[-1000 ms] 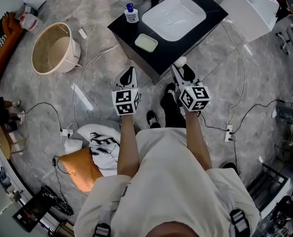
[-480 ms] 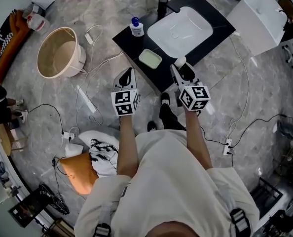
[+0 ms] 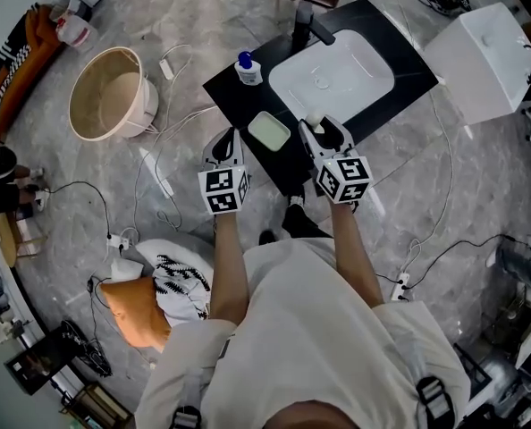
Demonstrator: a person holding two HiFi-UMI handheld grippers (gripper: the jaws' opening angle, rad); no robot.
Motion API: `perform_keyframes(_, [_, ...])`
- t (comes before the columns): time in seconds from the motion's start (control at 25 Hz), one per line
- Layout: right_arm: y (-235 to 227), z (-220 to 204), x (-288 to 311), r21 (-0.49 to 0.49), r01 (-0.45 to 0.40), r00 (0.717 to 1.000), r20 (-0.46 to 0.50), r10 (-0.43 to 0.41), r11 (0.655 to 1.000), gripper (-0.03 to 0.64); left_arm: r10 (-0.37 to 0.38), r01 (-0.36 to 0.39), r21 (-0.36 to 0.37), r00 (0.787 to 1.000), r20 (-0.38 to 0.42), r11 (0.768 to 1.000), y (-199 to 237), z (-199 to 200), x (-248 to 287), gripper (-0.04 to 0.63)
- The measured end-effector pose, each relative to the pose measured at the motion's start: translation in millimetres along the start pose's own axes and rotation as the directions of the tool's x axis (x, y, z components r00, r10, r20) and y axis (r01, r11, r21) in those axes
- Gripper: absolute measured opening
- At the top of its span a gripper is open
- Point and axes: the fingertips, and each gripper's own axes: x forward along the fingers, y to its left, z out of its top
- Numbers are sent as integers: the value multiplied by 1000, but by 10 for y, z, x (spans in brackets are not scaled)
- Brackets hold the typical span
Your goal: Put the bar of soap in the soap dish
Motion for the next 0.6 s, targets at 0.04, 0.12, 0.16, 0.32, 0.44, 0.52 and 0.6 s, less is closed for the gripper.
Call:
perform_keyframes(0.04, [-25, 19, 48, -3, -11, 1000, -5, 11, 1000, 186, 9, -9, -2, 1000, -1, 1000, 1, 18, 34, 6])
perform_keyframes(0.12, [-66, 48, 144, -10, -34, 999, -14, 34, 999, 186, 28, -28, -5, 1000, -5, 1000, 3, 44, 95, 6])
perform_keyframes(0.16, [-78, 49, 186, -18, -46, 999, -22, 45, 999, 186, 39, -39, -7, 999, -6, 999, 5, 45, 112, 6])
perform_keyframes(0.32, [-72, 34, 340, -32, -91, 995, -47, 89, 995, 184, 98, -98, -43, 995, -6, 994, 34, -1, 58, 6])
perform_keyframes(0.44, [-40, 7, 479, -27, -133, 989, -67, 131, 991, 184, 132, -134, -46, 991, -30, 990, 56, -96, -12, 6])
perform_keyframes(0.52, [-1, -87, 525, -32, -167, 982, -95, 164, 985, 184, 156, -159, -59, 986, -53, 986, 93, -217, -74, 6])
perform_keyframes(0.6, [41, -179, 562, -35, -194, 975, -120, 188, 980, 184, 179, -185, -92, 982, -66, 978, 180, -313, -125, 6])
